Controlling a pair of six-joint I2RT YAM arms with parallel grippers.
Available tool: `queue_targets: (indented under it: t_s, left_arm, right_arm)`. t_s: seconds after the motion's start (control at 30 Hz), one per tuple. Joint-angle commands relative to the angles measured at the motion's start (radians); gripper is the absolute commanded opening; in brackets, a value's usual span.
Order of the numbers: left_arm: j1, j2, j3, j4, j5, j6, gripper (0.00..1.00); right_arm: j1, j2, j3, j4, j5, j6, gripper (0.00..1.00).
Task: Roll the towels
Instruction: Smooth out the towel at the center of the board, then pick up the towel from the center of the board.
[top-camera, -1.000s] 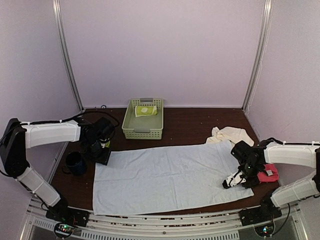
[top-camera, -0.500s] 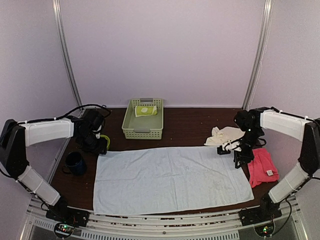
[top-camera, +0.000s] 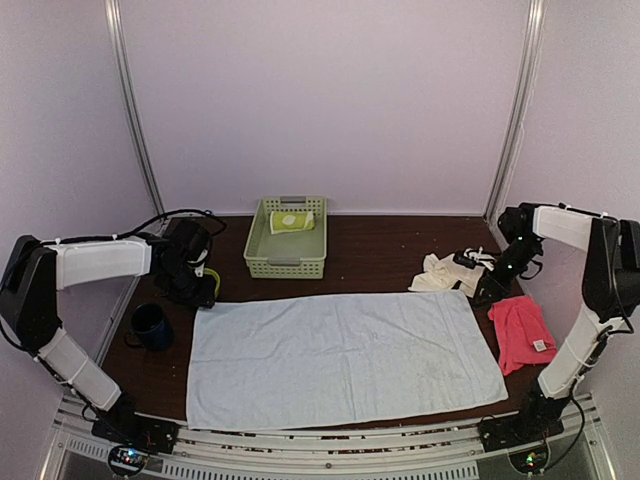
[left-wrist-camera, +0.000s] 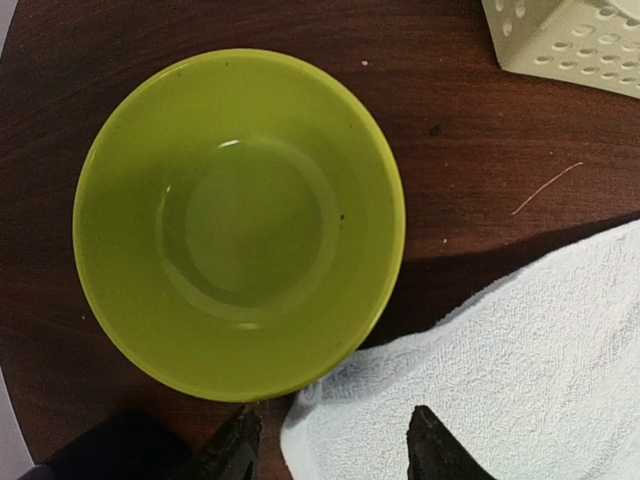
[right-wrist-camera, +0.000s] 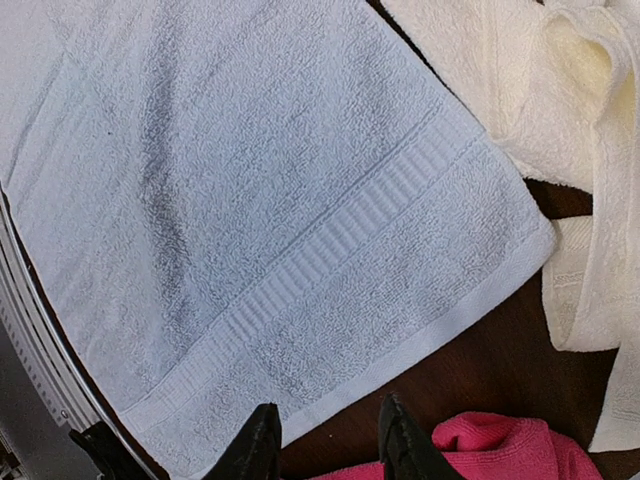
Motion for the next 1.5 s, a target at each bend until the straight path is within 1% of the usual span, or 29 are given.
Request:
queue_targets:
  t_s: [0.0,0.1,0.17,0.27,0.37,0.53,0.67,0.87,1.03,1.3,1.4,1.47]
  left_arm:
    - [0.007,0.005,-0.02,0.056,-0.035,0.012,0.5]
    - [0.007,-0.019,-0.027,0.029,-0.039,-0.015,0.47]
    - [0.007,-0.062,-0.061,0.029,-0.03,-0.046,0.46]
    - [0.007,-0.1,-0.115,0.062,-0.033,-0.061,0.5]
    - [0.008,-0.081,-0.126,0.068,-0.045,-0.065,0.54]
    - [0.007,-0.054,-0.14,0.107,-0.051,-0.067,0.54]
    - [0.007,-0.053,-0.155,0.131,-0.068,-0.067,0.54]
    - [0.007,-0.049,-0.169,0.166,-0.072,-0.063,0.53]
    - [0.007,-0.044,-0.172,0.174,-0.07,-0.057,0.51]
    - [0.008,-0.053,-0.185,0.206,-0.073,-0.044,0.51]
    - [0.007,-0.052,-0.181,0.21,-0.072,-0.039,0.49]
    - [0.007,-0.056,-0.18,0.213,-0.066,-0.034,0.46]
  right_arm:
    - [-0.004,0.018,-0.001,0.079,-0.014,0.091,0.36]
    - [-0.007,0.036,0.015,0.111,0.003,0.16,0.36]
    - [-0.007,0.042,0.023,0.136,0.004,0.213,0.36]
    - [-0.008,0.039,0.028,0.206,0.028,0.304,0.37]
    - [-0.007,0.068,0.048,0.254,0.046,0.386,0.39]
    - [-0.007,0.151,0.094,0.285,0.069,0.489,0.39]
    - [-0.004,0.195,0.106,0.289,0.039,0.523,0.39]
    - [0.001,0.238,0.12,0.323,0.097,0.58,0.37]
    - [0.005,0.281,0.139,0.307,0.079,0.593,0.36]
    - [0.032,0.307,0.128,0.324,0.079,0.599,0.36]
    - [0.037,0.307,0.134,0.336,0.075,0.605,0.33]
    - [0.038,0.294,0.135,0.337,0.06,0.605,0.27]
